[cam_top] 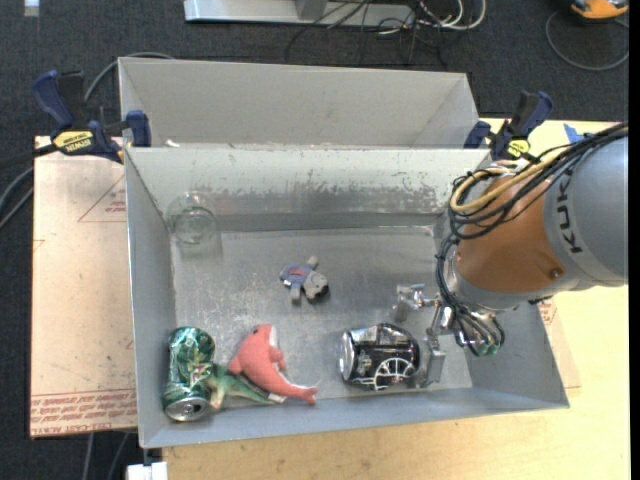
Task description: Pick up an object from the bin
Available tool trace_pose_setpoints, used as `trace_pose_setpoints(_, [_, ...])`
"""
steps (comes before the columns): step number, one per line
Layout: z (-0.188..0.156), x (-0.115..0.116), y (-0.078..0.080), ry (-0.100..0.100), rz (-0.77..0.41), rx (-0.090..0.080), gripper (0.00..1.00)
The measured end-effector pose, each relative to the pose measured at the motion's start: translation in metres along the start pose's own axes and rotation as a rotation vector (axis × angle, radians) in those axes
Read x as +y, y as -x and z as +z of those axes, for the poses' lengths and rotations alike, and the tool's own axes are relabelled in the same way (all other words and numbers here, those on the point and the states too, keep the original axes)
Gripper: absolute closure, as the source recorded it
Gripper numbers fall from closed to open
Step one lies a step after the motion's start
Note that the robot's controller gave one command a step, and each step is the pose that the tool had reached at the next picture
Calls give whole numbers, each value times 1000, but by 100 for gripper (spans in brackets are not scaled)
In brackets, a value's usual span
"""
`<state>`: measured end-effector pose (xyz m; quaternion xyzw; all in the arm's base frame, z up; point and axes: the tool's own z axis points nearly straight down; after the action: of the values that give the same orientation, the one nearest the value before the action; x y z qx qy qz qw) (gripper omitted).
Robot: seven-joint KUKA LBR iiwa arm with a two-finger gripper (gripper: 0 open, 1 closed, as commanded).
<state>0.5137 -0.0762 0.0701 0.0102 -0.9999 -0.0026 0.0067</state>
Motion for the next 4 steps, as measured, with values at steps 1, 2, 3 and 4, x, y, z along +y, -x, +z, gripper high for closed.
trace_pose_setpoints(1, [0,2,32,-5,-35,-18,0])
trace_pose_setpoints(2, [0,31,27,1,-395,-4,0])
trace_pose_setpoints(3, [0,62,37,-7,-377,-20,100])
trace_pose_setpoints(4, [0,62,37,-7,-377,-20,100])
